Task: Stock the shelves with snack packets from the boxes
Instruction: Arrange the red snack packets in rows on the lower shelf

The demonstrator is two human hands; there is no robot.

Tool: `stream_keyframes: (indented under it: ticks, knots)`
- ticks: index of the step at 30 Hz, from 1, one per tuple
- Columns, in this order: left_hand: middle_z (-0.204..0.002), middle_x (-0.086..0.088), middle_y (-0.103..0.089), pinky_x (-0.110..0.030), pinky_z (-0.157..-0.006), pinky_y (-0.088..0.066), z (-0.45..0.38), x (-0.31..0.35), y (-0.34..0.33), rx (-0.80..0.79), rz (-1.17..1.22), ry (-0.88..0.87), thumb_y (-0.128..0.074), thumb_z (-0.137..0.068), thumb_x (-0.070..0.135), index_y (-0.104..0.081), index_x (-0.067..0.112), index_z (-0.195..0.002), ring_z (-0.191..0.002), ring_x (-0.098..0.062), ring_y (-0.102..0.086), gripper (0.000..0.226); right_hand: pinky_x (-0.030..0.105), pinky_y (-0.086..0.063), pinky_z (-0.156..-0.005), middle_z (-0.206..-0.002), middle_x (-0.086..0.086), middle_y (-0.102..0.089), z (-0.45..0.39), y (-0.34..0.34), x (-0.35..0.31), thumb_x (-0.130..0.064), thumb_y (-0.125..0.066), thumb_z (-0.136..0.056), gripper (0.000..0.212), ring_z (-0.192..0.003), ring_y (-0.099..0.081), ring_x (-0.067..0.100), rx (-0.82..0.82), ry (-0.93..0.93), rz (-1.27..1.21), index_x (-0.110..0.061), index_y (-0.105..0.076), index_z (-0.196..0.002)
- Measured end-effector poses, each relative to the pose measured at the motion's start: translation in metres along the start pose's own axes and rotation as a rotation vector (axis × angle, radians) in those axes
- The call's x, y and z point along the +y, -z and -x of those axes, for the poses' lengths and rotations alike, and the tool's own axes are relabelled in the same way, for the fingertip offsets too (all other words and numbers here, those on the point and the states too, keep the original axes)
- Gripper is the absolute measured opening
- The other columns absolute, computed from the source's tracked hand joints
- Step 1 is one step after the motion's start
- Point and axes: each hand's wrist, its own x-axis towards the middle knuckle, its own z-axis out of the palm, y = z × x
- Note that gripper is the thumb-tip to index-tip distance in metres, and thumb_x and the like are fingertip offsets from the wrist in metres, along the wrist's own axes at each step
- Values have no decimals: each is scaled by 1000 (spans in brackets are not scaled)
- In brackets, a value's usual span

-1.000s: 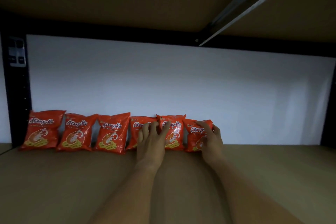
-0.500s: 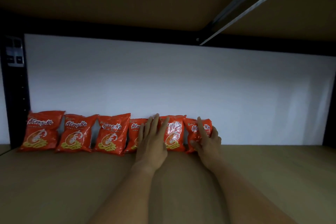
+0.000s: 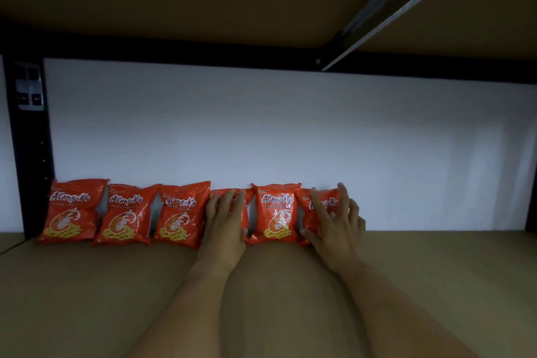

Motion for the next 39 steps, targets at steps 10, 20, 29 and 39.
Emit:
stream_keyframes:
  ticks: [10,20,29,39]
  knots:
    - [-159,5,-30,-38,-122,-19,-1,-1,-3,58,81,-24,-74,-86,9,-34,24,-153,-148,-19,-11,80,49,-43,-99,-159,15,1,-2,3,-5,-73,-38,-91,88,-135,-30,37,-103,-57,89,-37,11,-154]
    - [-150,-4,-46,-43,-115,-31,39,42,25,13,158,-7,-71,-90,18,-41,21,-150,-142,-26,-31,67,46,-42,-101,-143,11,-35,36,58,-10,-58,-53,-92,76,-130,-32,33,-218,-171,-63,-26,-21,-153]
    - [-110,1,-62,-32,-92,-52,98,120,54,-190,487,-11,-71,-88,17,-59,23,-129,-99,-17,-61,44,40,-51,-93,-122,13,-60,124,145,24,-42,-65,-91,55,-110,-61,32,-248,-209,-178,-14,-54,-136]
    - [-81,13,-67,-11,-67,-46,237,230,87,-309,799,-287,-71,-89,21,-66,29,-104,-74,0,-61,18,22,-46,-71,-92,-8,-60,266,257,52,-35,-67,-90,27,-80,-55,5,-83,-252,-130,-19,-68,-112]
